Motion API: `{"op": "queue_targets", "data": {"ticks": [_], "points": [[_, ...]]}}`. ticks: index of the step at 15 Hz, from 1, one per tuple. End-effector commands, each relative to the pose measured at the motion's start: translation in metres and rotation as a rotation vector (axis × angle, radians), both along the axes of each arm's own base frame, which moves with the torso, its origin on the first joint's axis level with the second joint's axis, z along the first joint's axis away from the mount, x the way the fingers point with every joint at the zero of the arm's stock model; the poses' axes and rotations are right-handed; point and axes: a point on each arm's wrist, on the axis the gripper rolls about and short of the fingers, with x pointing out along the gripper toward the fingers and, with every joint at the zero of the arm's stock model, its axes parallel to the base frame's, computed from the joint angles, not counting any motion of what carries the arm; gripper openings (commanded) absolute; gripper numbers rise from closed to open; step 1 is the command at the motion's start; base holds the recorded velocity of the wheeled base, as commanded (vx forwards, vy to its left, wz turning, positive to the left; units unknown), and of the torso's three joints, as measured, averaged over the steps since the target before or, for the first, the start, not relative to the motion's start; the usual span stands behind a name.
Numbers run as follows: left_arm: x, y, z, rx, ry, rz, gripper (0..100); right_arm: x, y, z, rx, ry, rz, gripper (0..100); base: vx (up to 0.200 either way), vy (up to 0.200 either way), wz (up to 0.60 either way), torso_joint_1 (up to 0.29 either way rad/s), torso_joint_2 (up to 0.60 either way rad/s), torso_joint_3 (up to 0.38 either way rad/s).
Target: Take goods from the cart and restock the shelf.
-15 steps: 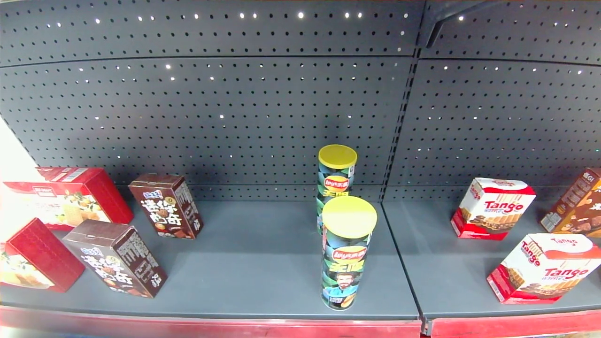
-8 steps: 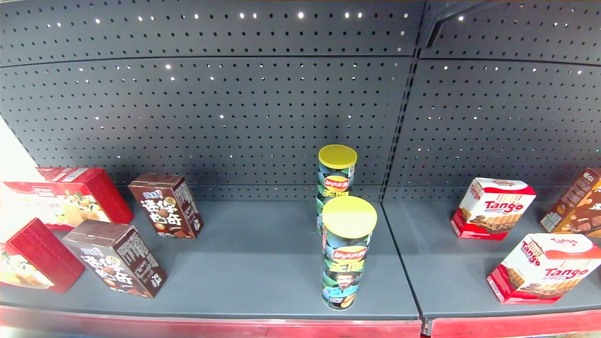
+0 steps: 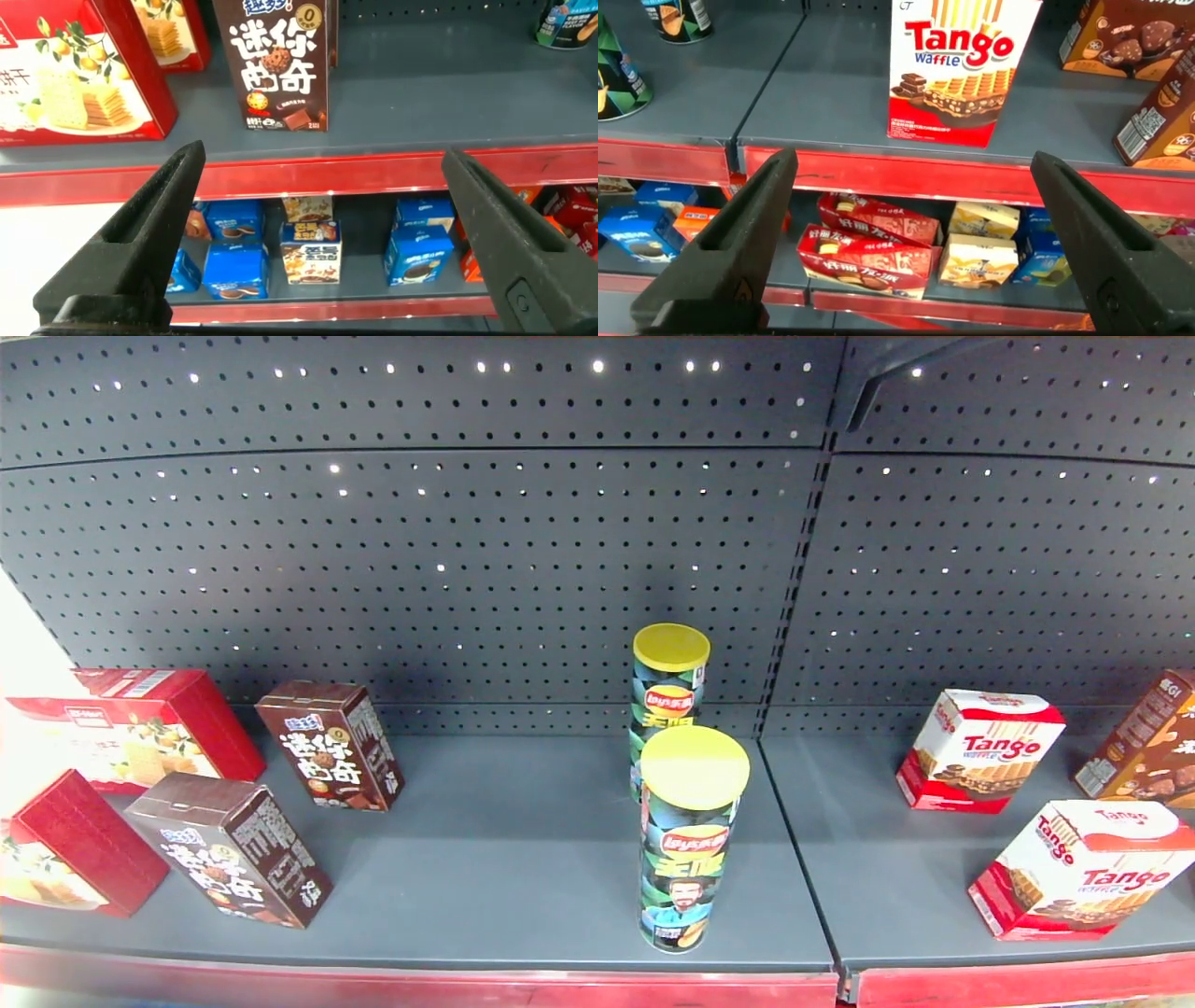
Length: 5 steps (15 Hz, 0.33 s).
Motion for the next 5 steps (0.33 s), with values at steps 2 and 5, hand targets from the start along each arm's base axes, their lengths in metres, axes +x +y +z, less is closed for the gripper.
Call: {"op": "queue_targets", "data": {"ticks": [2,5], "points": [[0.0001,0.0,0.0001,0.001,0.001,0.0,100,0.0001,0.0,0.0,-0.003,0.001,0.001,100,0.0,0.0,0.0,0.0,0.0,0.0],[0.0002,0.0,0.0001,0.001,0.003,0.0,100,0.0001,0.0,0.0,-0.002,0.001,0.001,100,0.0,0.0,0.0,0.0,0.0,0.0]]}}
